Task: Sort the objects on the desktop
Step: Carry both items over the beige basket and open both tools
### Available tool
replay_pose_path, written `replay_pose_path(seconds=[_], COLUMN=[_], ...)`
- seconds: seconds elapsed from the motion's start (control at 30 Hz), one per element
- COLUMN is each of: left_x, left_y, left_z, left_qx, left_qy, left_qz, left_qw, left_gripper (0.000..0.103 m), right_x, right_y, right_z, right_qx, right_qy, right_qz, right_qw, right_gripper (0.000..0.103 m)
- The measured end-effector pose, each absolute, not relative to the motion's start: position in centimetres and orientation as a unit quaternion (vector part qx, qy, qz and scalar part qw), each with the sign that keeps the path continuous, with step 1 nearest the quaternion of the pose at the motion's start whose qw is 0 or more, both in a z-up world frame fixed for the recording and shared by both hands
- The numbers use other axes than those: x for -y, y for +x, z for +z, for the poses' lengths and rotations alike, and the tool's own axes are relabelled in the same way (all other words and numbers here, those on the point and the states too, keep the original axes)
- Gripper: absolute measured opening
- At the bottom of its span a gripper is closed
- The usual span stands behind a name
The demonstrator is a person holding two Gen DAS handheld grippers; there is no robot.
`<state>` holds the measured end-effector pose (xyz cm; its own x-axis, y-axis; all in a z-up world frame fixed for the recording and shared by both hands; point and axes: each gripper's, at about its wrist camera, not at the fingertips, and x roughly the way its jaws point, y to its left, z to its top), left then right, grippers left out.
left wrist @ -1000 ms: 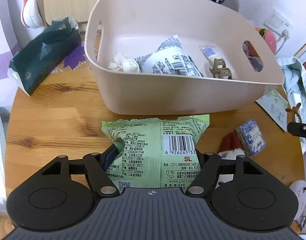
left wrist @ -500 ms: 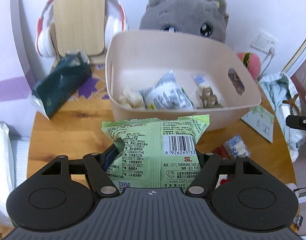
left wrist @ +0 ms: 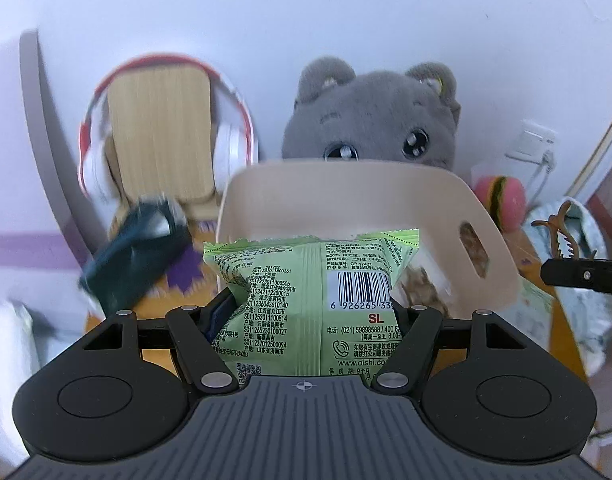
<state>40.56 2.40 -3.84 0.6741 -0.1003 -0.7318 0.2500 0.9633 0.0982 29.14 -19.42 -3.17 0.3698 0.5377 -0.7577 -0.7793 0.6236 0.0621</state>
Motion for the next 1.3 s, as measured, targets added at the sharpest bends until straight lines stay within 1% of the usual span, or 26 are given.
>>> replay_pose_path(seconds=[0.2,0.47,0.87,1.1,1.17,1.2,1.27,1.3], left_x=[-0.1,2.1,4.1,3.7,3.5,3.4,3.5,3.5], left_y=[43.3,46.6,48.6,48.7,48.6,48.5,48.4,48.2], left_z=[-4.2,-7.1,-12.0,-13.0,-12.8,-12.8,-12.6,-12.4], left_qx=[-0.38,-0.392,-0.423,-0.43,-0.428,-0.428,-0.43,-0.425], left_qy=[0.115,0.139,0.147,0.141,0.134,0.13,0.131,0.134], left_qz=[-0.094,-0.078,-0.085,-0.08,-0.085,-0.091,-0.096,-0.096], left_qw=[0.913,0.906,0.89,0.888,0.89,0.89,0.888,0.89], left_gripper=[0.071,0.071,0.072,0.073,0.075,0.079,0.088,0.09], right_x=[15.9,13.0,12.4,12.8,12.9,12.9,13.0,13.0], right_y=[29.2,30.8,34.8,35.2,35.4,35.5,35.4,35.4], right_z=[-3.6,-6.3,-10.7,-12.2,-12.5,-12.5,-12.5,-12.4], right_qx=[-0.363,-0.364,-0.405,-0.412,-0.415,-0.415,-0.406,-0.403], right_qy=[-0.194,-0.232,-0.247,-0.267,-0.267,-0.265,-0.264,-0.261], right_qz=[0.426,0.42,0.378,0.372,0.372,0.373,0.376,0.377], right_qw=[0.805,0.799,0.795,0.788,0.786,0.786,0.79,0.792], right_gripper=[0.017,0.017,0.017,0.017,0.018,0.019,0.032,0.039])
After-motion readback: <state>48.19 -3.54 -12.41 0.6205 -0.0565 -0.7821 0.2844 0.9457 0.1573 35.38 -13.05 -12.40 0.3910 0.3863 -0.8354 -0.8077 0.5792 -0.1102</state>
